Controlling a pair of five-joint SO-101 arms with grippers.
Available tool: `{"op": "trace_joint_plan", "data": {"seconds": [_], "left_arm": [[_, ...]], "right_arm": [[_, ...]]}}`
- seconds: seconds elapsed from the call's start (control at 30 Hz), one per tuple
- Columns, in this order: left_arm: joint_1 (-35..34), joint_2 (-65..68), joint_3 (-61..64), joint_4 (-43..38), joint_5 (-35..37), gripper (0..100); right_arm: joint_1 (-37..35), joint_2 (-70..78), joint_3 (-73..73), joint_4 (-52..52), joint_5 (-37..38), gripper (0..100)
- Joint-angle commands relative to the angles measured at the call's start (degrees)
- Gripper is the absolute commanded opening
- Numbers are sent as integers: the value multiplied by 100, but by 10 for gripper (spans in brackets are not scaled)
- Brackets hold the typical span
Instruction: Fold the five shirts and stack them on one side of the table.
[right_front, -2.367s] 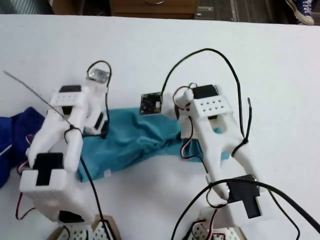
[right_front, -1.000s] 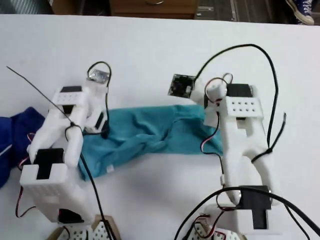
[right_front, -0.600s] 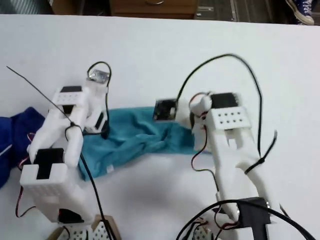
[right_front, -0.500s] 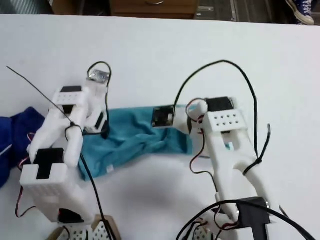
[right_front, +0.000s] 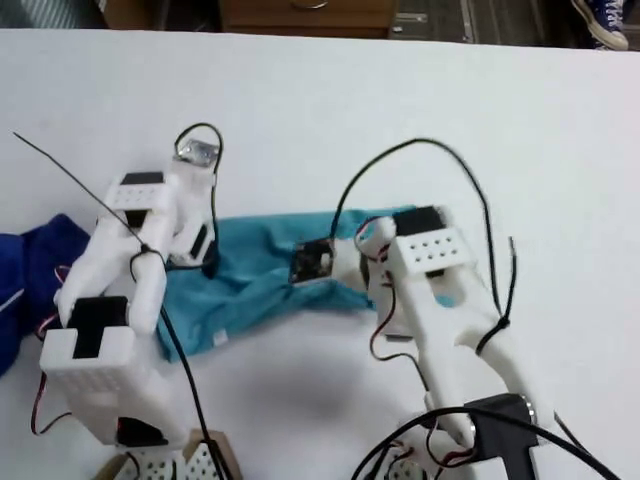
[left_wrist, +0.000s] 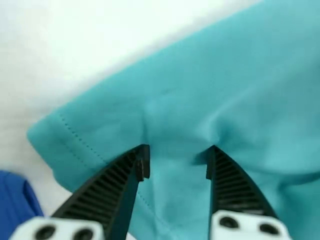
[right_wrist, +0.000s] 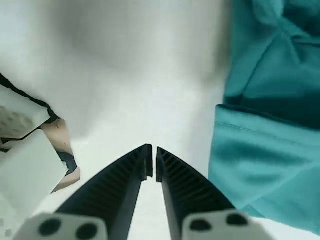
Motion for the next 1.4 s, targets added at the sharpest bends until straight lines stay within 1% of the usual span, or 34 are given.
{"op": "trace_joint_plan", "data": {"seconds": [0.0, 0.1, 0.27, 0.43, 0.57, 0.7, 0.83, 0.9, 1.07, 1.23, 1.37], "left_arm": [[-44, 70, -57, -114, -35, 207], [-44, 70, -57, -114, -35, 207], [-44, 70, -57, -114, -35, 207], [-44, 70, -57, -114, -35, 207], [-44, 70, -57, -114, -35, 207], [-44, 79, -57, -114, -35, 207], [-44, 79, -57, -114, -35, 207], [-44, 79, -57, -114, -35, 207], [-44, 79, -66, -114, -35, 207], [-44, 79, -75, -123, -35, 207], [-44, 79, -75, -123, -35, 207]], "right_arm": [[-57, -251, 325, -681, -9, 25], [171, -251, 519, -1393, -9, 24], [848, -242, 519, -2404, 0, 24], [1349, -242, 519, -3284, 0, 24], [1560, -242, 519, -3688, 0, 24], [1648, -268, 492, -3846, -9, 24], [1657, -312, 360, -3785, -343, 23], [1657, -312, 202, -3574, -466, 23], [1490, -620, -202, -2246, -466, 23], [989, -1007, -202, -1244, -475, 23], [523, -1015, 123, -1095, -466, 23]]}}
